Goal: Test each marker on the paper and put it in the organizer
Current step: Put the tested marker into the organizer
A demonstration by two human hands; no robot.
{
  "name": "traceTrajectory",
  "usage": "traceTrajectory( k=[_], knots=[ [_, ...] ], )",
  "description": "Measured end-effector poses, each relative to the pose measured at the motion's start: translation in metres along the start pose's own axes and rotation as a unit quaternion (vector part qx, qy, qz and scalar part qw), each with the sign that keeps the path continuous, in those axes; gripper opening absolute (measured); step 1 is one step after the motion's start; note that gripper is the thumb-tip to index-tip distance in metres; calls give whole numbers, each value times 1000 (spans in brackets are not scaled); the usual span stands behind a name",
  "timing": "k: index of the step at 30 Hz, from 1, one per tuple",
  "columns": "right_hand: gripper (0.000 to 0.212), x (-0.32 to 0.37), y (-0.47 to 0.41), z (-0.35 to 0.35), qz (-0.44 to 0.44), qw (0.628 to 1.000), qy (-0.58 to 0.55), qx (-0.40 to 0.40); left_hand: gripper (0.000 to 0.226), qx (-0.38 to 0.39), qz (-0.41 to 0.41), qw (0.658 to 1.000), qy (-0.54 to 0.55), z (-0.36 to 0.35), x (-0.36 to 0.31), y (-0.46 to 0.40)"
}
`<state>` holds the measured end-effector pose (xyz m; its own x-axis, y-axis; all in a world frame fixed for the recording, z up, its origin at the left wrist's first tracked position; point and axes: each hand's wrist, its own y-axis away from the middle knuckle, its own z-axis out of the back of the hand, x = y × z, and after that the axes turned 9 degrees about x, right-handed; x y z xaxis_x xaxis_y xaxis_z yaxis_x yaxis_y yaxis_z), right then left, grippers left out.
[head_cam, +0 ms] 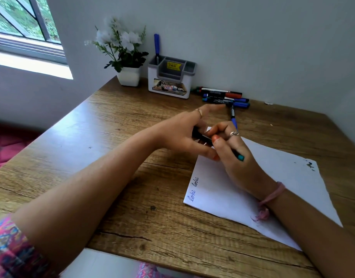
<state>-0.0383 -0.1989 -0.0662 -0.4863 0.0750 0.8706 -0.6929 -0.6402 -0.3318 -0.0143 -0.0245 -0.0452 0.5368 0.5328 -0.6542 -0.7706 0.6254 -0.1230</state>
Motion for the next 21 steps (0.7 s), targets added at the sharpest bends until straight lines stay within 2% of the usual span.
traceTrajectory(
  k=[2,6,10,14,16,18,21],
  knots=[
    [8,2,-2,4,-7,1000,-3,-27,104,-1,5,996,87,10,1,5],
    [10,5,-5,12,-16,996,-8,-88,71,-42,13,973,228,31,11,19],
    [12,2,-5,14,-23,991,25,-131,58,-126,17,905,405,34,19,20],
    [29,-7,-5,19,-74,980,161,-89,56,-218,29,853,474,33,19,14],
    [39,-12,-5,22,-86,963,248,-60,54,-289,16,811,509,39,22,14],
    [39,-17,-4,22,-98,943,315,-38,50,-352,-8,769,534,46,27,16],
    [34,-22,-3,20,-129,930,345,-1,28,-418,-34,743,521,57,34,22]
  ],
)
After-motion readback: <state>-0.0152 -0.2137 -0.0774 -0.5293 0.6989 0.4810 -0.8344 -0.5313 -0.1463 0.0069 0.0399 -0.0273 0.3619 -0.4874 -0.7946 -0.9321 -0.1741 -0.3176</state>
